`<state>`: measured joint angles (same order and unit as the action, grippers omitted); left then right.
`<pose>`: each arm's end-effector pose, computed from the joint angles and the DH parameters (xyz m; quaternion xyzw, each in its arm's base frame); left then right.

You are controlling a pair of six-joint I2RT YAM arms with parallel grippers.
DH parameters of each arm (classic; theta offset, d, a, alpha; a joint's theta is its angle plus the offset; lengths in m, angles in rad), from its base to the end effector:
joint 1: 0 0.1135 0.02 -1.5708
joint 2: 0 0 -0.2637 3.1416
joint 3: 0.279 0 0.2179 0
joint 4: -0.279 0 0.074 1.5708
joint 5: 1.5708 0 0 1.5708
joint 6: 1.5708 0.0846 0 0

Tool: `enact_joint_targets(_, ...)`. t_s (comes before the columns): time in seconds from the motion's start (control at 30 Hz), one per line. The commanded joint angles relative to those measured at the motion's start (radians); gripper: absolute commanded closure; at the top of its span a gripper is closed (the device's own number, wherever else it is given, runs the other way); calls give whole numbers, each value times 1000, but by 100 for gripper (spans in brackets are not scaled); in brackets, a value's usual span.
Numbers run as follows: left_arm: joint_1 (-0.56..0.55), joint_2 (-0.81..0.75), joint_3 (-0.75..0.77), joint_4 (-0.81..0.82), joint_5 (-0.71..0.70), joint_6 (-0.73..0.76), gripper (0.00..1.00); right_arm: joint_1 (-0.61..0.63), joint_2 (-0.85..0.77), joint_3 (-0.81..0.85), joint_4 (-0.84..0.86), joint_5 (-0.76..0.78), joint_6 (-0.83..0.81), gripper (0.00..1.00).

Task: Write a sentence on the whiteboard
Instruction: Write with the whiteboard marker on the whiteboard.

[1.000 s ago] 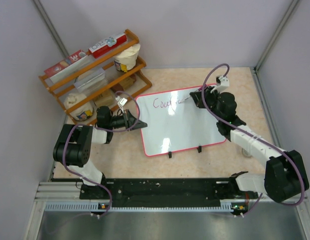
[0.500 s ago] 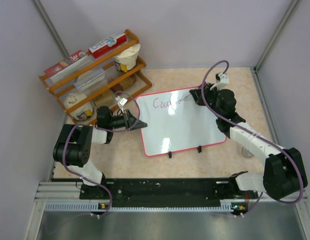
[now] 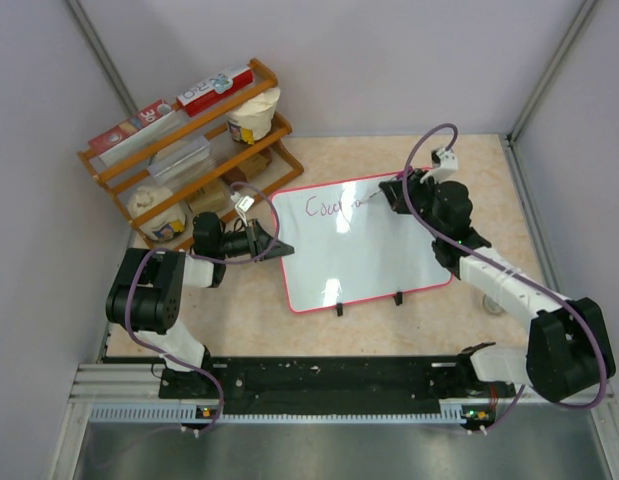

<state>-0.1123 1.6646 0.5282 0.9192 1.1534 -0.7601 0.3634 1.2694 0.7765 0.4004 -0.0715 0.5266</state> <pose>0.2825 -0.1097 0.1879 0.1158 0.7282 -0.6071 0.2963 0.2898 0.1167 0.3044 0.0362 0.7381 0.3136 0.5963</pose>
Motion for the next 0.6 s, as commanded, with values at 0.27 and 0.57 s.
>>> enact_joint_targets(0.27, -1, -22, 18, 6, -50, 85, 100, -15, -30, -52, -12, -2, -23, 100)
enact_joint_targets(0.57, 0, -22, 16, 6, -50, 87, 100, -15, -50, -74, -21, -13, -28, 100)
